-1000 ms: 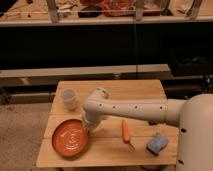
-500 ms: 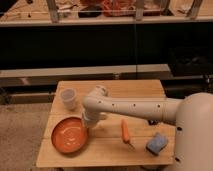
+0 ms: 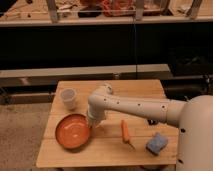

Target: Drag the ceramic bowl in a circle

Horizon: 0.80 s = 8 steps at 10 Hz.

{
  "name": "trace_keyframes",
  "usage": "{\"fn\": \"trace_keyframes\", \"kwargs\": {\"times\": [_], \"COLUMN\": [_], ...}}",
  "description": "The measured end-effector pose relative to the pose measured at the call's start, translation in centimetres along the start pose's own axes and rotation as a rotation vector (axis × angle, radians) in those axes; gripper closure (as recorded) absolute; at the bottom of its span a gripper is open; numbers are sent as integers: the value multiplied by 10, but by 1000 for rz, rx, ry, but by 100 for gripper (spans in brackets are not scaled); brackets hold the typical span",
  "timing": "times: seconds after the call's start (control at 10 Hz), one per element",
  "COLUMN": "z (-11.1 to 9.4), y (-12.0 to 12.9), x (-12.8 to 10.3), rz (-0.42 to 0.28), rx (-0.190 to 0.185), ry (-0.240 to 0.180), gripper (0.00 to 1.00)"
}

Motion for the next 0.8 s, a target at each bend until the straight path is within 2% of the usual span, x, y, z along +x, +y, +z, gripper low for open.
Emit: {"fn": "trace_keyframes", "kwargs": {"times": [0.6,0.8], "z": [-8,-11], "y": [15,25], "x": [-12,-30], "rz": [64,63], "rx": [13,8], "ry": [-4,-10], "gripper": [99,99]}}
